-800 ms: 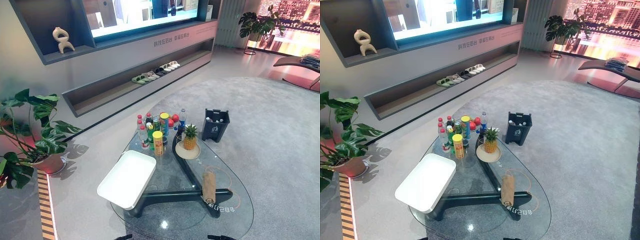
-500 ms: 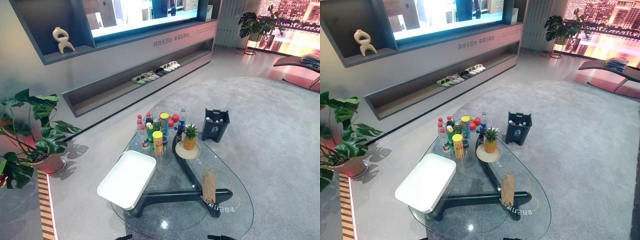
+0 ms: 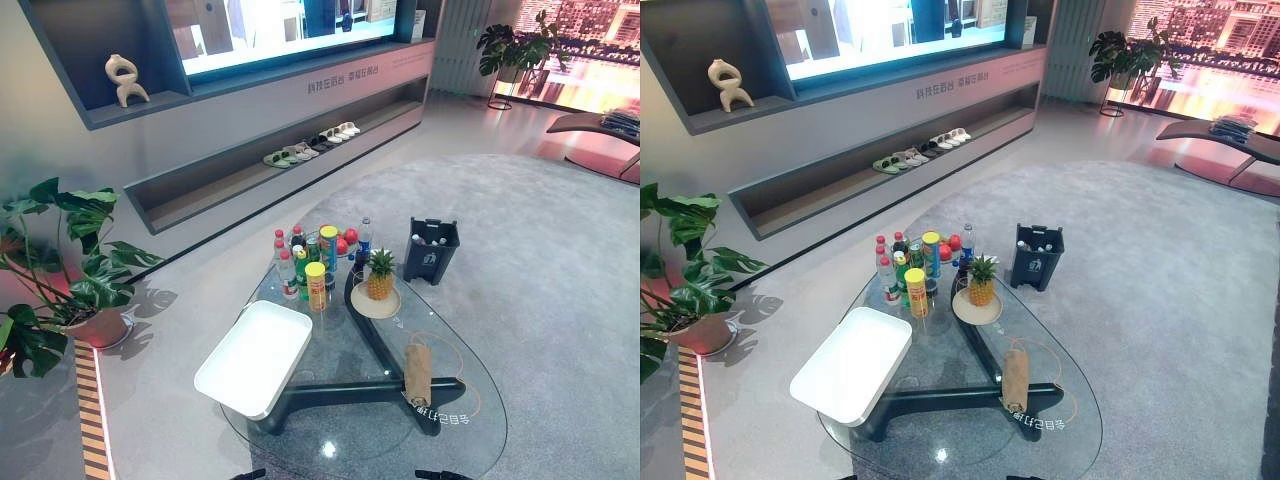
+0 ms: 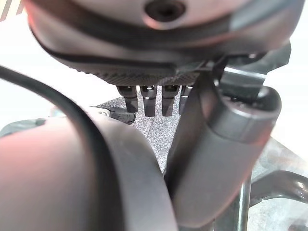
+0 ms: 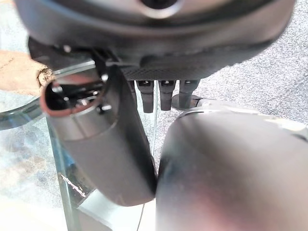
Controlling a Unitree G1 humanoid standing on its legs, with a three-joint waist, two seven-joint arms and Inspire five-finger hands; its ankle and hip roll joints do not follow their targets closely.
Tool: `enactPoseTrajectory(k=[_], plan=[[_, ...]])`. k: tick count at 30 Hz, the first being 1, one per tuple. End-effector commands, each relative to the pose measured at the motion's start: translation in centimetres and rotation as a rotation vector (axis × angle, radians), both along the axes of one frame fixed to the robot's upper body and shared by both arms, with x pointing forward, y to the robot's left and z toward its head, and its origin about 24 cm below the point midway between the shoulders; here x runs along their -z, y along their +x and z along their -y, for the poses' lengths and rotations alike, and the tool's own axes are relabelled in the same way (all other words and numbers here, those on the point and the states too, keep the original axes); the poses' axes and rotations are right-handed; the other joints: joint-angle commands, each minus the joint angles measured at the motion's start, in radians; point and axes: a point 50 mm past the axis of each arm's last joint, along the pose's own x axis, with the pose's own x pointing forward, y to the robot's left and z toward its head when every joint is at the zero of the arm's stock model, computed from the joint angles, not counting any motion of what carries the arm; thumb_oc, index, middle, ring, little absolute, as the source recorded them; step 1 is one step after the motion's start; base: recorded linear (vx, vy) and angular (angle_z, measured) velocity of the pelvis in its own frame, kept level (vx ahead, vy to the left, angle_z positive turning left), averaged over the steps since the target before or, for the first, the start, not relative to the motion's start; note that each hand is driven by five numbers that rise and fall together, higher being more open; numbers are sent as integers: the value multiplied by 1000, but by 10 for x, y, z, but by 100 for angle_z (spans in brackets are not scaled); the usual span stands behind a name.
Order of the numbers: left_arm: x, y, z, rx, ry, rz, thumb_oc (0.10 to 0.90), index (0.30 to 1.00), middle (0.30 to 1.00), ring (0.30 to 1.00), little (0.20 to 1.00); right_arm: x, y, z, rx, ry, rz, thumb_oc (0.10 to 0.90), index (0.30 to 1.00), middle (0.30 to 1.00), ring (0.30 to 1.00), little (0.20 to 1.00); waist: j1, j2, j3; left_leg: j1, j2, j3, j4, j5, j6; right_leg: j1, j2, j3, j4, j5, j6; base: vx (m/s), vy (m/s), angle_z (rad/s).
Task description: Wipe the table with a cloth and put it in the basket.
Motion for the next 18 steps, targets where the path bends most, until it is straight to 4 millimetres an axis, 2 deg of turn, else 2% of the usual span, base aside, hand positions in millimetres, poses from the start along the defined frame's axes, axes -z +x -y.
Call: enactPoseTrajectory(k=[1,5,12,18], plan=[[-1,17,11,17,-22,29,800,900,900,900,900,4,-11,-10,-72,2,-62,800,900,900,900,900,7,-31,35,-6,-57,45,0,-45,32,0,2,5,23,-17,12,0,0,0],[-1,17,10,29,-6,38,800,900,900,900,900,4,-6,-9,-80,-13,-24,800,900,900,900,900,8,-32,36,-5,-57,45,0,-46,31,1,1,3,23,-17,13,0,0,0],[-1,17,6,27,10,39,800,900,900,900,900,-2,14,-2,-19,-54,95,800,900,900,900,900,11,-36,52,-15,-59,62,17,-49,34,-15,-2,5,36,-16,16,10,1,-1],[-3,19,3,47,19,47,800,900,900,900,900,-16,51,2,13,-69,317,800,900,900,900,900,15,-42,80,-54,-61,67,47,-55,40,-55,0,5,56,-17,15,-7,-4,-1]])
